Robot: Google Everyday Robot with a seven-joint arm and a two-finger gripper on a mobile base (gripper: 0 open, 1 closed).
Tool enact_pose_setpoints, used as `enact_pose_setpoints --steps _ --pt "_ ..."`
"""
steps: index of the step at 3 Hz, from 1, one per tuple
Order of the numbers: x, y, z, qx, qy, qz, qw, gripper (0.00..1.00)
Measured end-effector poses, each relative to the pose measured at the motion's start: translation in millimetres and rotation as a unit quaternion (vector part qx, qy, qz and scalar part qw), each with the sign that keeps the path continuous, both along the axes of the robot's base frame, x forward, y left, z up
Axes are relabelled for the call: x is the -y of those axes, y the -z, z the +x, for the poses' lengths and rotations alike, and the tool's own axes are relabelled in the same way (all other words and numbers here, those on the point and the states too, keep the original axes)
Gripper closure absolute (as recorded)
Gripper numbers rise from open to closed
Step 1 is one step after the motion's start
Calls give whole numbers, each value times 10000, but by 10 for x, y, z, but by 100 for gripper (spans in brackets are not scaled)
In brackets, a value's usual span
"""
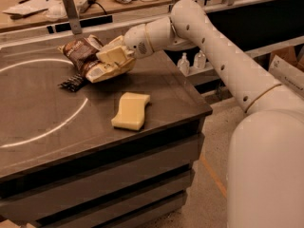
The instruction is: Move brown chip bag near rxbar chocolate
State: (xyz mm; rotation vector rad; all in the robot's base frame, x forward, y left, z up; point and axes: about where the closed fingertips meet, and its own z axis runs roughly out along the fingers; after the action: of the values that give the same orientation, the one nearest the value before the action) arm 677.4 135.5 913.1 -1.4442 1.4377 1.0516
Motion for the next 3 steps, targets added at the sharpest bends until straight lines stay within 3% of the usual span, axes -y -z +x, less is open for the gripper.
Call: enact_pose_setpoints --steps 1,2,3 --pt "102 -10 21 -21 122 85 9999 23" --pt "201 -4 49 -32 246 99 9996 2" --pt "500 -2 233 24 763 101 9970 0"
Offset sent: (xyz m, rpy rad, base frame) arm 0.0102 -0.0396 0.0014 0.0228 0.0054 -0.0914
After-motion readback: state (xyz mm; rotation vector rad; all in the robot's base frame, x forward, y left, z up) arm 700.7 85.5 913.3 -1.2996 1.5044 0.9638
